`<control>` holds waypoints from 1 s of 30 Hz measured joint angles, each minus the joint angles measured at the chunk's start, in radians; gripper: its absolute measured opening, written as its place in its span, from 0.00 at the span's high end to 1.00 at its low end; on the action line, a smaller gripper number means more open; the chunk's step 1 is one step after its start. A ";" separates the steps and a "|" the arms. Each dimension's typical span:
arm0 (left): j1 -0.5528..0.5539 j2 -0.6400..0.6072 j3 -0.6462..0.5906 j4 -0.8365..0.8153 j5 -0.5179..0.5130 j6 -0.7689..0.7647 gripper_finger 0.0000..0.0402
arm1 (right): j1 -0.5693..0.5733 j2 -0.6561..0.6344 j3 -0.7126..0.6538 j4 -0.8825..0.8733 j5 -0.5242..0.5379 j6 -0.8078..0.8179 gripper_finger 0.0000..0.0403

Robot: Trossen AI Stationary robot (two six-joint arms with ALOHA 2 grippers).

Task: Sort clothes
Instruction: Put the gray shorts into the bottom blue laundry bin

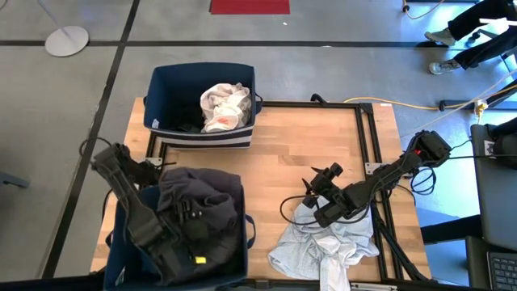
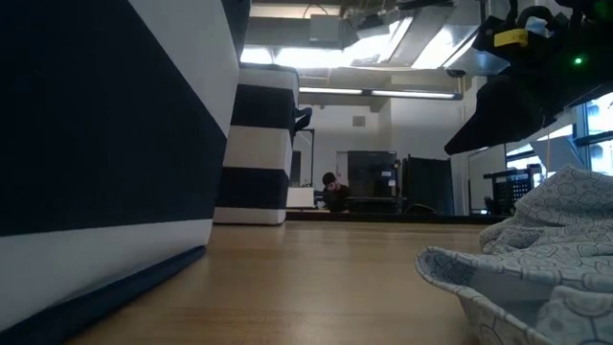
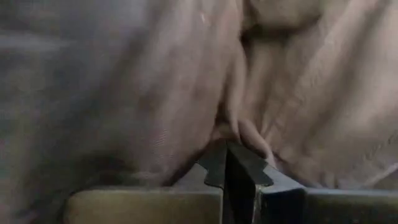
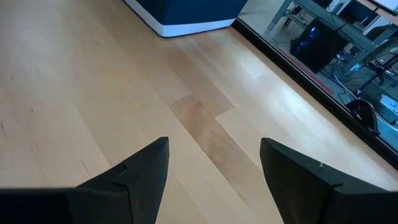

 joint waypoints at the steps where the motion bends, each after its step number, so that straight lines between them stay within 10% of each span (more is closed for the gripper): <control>1: -0.006 0.006 -0.027 0.022 0.044 0.005 1.00 | 0.000 0.000 0.000 0.000 0.000 0.000 0.37; 15: -0.007 0.010 -0.473 0.395 0.409 -0.028 1.00 | 0.000 0.000 0.000 0.000 0.021 0.000 0.37; 23: 0.019 -0.082 -0.390 0.349 0.458 -0.022 1.00 | 0.000 0.001 0.001 0.000 0.036 0.000 0.37; 30: 0.030 -0.232 -0.247 0.268 0.258 0.036 1.00 | 0.000 0.001 0.001 0.000 0.035 0.000 0.37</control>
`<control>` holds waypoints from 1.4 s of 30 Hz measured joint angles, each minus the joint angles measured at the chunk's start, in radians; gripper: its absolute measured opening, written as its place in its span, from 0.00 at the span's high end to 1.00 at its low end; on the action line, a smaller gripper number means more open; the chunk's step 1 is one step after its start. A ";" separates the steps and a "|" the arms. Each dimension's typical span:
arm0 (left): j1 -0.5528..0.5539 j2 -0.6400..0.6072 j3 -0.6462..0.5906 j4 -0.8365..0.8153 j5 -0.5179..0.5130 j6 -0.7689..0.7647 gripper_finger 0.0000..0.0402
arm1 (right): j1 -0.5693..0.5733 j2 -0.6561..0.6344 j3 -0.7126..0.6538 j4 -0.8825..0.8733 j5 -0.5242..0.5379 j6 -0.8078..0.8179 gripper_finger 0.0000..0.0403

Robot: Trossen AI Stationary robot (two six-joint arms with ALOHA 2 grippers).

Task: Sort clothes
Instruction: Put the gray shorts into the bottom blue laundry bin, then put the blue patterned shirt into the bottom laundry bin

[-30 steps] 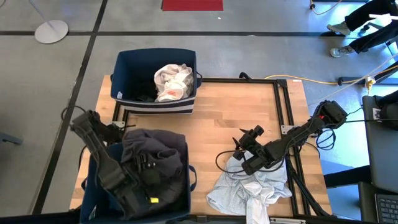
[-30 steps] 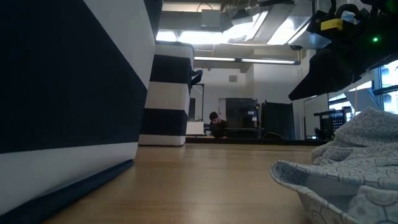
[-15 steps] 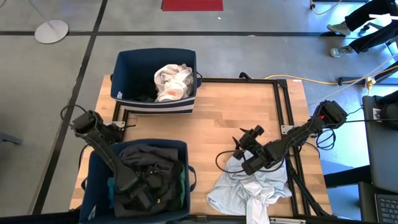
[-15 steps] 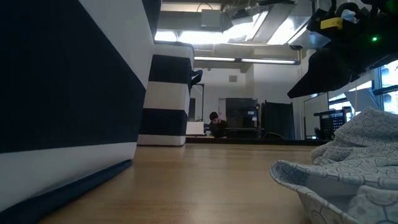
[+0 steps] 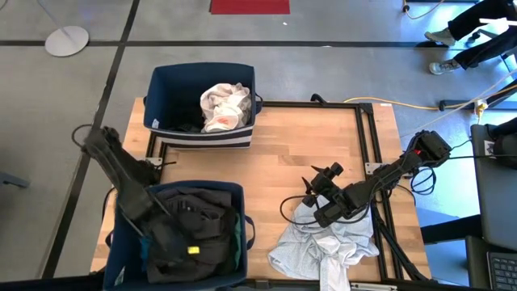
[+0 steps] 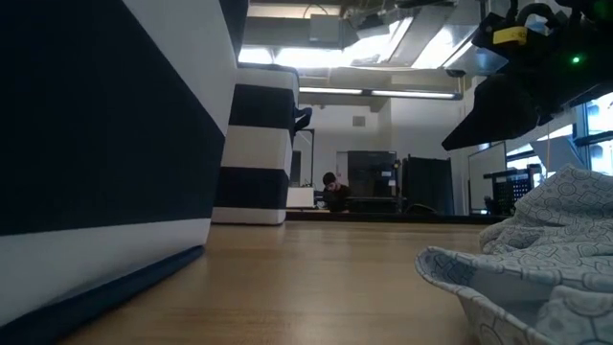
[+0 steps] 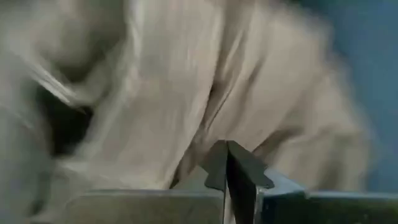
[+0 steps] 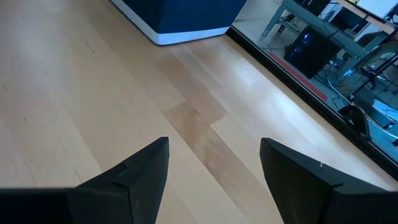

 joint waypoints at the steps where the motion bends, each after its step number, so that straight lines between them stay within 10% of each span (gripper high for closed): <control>1: 0.000 -0.023 0.018 0.004 -0.034 0.016 1.00 | 0.000 0.000 0.000 0.000 0.000 0.000 0.37; 13: 0.021 -0.125 0.033 0.238 -0.763 0.475 1.00 | 0.000 0.000 0.000 0.028 -0.127 0.001 0.37; 18: 0.072 -0.090 -0.048 0.418 -0.769 0.733 1.00 | 0.000 0.000 0.000 0.074 -0.159 0.000 0.37; 28: 0.150 -0.098 -0.248 0.658 -0.687 0.749 1.00 | 0.000 0.008 0.001 0.240 -0.280 -0.073 0.37; 37: 0.150 -0.101 -0.294 0.660 -0.683 0.705 1.00 | 0.006 -0.039 0.140 0.072 -0.881 -0.204 0.37; 42: 0.150 -0.101 -0.295 0.660 -0.684 0.705 1.00 | 0.016 -0.042 0.156 0.035 -1.045 -0.154 0.37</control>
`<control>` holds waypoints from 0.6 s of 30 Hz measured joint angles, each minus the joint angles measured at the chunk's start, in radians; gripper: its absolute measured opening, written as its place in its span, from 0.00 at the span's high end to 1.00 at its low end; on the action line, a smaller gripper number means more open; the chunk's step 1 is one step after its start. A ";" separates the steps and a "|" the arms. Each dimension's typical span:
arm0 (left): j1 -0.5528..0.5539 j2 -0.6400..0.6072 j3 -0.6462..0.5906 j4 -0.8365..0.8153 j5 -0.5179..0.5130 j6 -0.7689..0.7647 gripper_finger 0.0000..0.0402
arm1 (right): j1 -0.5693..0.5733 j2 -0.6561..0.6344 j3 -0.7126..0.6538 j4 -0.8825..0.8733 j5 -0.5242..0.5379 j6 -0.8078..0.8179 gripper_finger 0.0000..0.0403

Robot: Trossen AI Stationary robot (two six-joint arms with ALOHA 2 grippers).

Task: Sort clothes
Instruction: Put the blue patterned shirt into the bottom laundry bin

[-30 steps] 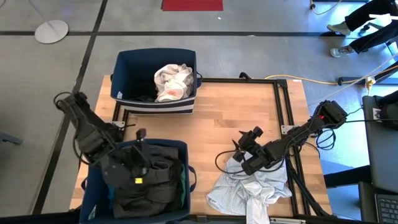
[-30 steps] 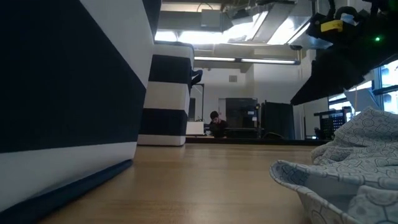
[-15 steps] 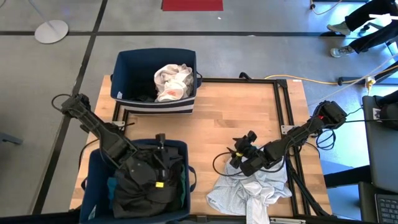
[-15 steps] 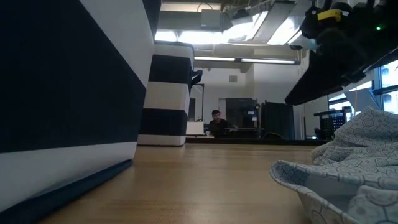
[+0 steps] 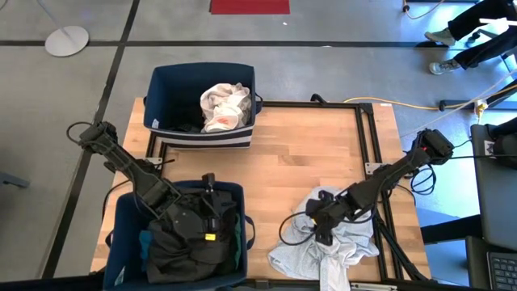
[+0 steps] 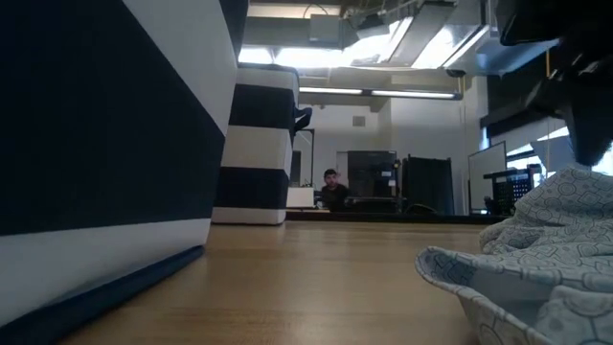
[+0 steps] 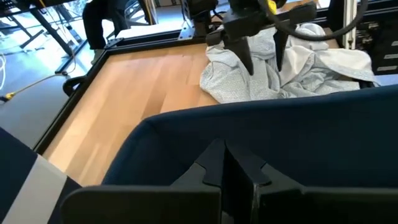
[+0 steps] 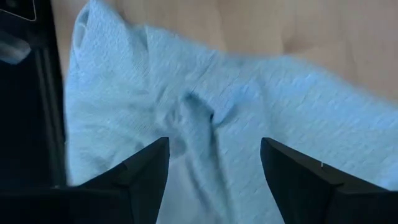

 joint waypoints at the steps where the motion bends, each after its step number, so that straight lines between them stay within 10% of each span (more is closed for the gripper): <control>1: 0.000 0.000 0.000 0.001 0.000 0.000 1.00 | 0.007 0.000 0.000 -0.001 -0.012 0.025 0.37; 18: 0.002 -0.001 0.000 -0.001 0.000 0.013 1.00 | 0.010 0.000 0.000 0.031 0.138 0.001 0.37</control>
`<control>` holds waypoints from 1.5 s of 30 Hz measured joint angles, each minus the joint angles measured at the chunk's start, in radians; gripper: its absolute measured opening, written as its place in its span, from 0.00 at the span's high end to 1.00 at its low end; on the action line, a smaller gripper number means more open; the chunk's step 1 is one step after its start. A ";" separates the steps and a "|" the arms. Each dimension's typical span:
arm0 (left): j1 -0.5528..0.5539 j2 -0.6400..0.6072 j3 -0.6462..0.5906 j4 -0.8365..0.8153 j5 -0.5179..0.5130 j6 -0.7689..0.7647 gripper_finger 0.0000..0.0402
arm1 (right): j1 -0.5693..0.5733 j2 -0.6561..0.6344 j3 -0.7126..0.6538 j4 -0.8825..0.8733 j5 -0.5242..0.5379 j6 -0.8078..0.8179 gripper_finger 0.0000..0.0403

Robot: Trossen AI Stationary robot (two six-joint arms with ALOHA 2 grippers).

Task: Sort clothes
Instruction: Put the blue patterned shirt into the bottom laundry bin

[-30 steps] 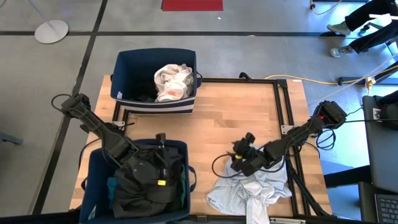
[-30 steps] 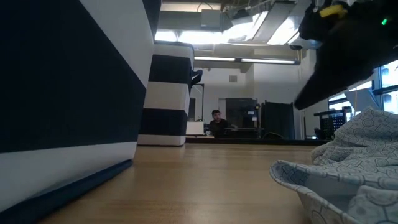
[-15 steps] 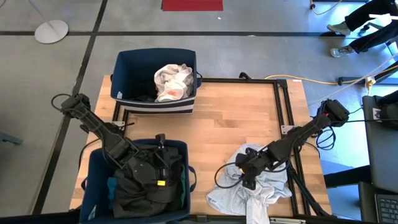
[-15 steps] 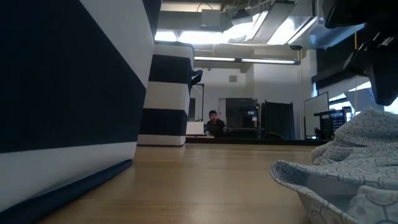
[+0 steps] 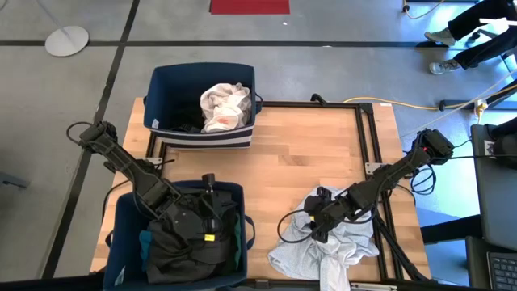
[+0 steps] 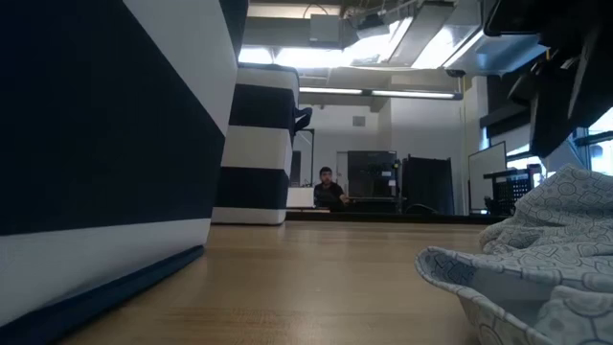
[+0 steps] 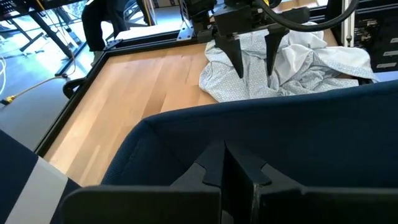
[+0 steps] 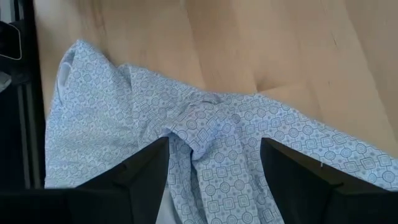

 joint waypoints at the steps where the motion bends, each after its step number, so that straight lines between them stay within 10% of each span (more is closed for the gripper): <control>1: 0.000 0.000 0.000 0.000 0.000 0.000 1.00 | 0.000 0.000 0.000 0.000 0.008 0.000 0.37; 17: 0.000 0.000 0.000 -0.001 0.000 0.000 1.00 | 0.128 0.000 -0.001 -0.151 0.136 0.036 0.02; 45: 0.000 0.000 0.000 -0.003 0.000 0.003 1.00 | 0.284 0.013 -0.075 -0.032 0.173 0.207 0.05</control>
